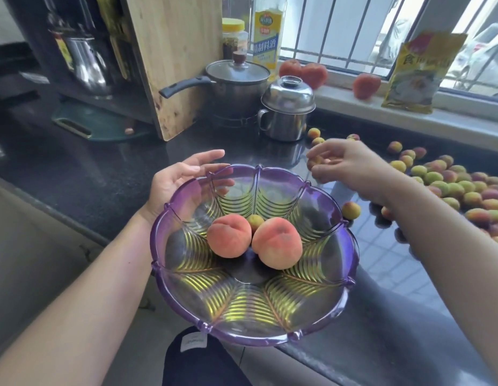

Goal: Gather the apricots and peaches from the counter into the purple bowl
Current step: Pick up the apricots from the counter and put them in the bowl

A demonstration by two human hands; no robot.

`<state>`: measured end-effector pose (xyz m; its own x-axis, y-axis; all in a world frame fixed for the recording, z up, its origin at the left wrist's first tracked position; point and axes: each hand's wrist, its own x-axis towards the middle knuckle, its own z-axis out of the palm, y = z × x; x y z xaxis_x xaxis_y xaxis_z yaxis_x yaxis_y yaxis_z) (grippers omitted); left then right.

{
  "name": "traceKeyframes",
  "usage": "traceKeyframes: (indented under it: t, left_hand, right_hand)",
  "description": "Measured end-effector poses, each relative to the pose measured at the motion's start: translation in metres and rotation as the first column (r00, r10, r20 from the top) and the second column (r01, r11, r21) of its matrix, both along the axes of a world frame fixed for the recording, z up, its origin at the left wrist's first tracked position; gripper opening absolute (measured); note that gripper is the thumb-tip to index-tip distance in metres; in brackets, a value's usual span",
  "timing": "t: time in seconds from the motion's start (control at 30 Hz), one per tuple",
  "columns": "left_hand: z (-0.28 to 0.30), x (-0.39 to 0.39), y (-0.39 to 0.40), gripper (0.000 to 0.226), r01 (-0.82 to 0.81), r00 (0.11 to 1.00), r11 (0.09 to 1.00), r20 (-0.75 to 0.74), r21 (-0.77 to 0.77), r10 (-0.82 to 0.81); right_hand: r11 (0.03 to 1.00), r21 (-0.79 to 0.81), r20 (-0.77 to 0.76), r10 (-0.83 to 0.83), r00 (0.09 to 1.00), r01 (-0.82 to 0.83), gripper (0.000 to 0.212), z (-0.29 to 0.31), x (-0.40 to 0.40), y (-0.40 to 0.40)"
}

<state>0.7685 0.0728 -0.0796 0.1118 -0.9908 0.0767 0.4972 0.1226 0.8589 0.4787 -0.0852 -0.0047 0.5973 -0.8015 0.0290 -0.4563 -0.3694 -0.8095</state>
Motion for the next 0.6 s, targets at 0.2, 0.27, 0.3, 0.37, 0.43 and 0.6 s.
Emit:
traceKeyframes:
  t: [0.2, 0.27, 0.3, 0.37, 0.43, 0.6]
  left_hand:
    - [-0.002, 0.003, -0.001, 0.071, 0.059, 0.998, 0.998, 0.01, -0.014, -0.059]
    - [-0.003, 0.002, 0.001, 0.051, 0.03, 0.997, 1.0, 0.066, -0.009, -0.029]
    - [-0.003, 0.001, 0.001, 0.05, 0.005, 0.997, 1.0, 0.082, -0.001, -0.005]
    - [0.0, -0.004, 0.002, 0.049, -0.033, 0.996, 0.999, 0.089, 0.01, 0.032]
    - [0.002, -0.012, 0.003, 0.047, -0.078, 0.991, 0.997, 0.11, 0.01, 0.077]
    - [-0.008, -0.029, 0.011, 0.048, -0.169, 0.975, 0.985, 0.143, -0.029, 0.171]
  right_hand:
    - [0.999, 0.045, 0.161, 0.012, 0.987, -0.019, 0.026, 0.035, -0.026, 0.031]
    - [0.998, 0.049, 0.17, 0.018, 0.985, -0.027, 0.02, 0.039, -0.03, 0.043]
    - [0.998, 0.053, 0.185, 0.018, 0.983, -0.028, 0.018, 0.04, -0.032, 0.047]
    - [0.999, 0.045, 0.179, 0.021, 0.984, -0.029, 0.019, 0.04, -0.036, 0.055]
    - [0.998, 0.041, 0.148, 0.04, 0.988, -0.046, 0.023, 0.038, -0.039, 0.06]
    - [0.995, -0.077, 0.08, 0.064, 0.995, -0.058, 0.021, 0.036, -0.038, 0.064]
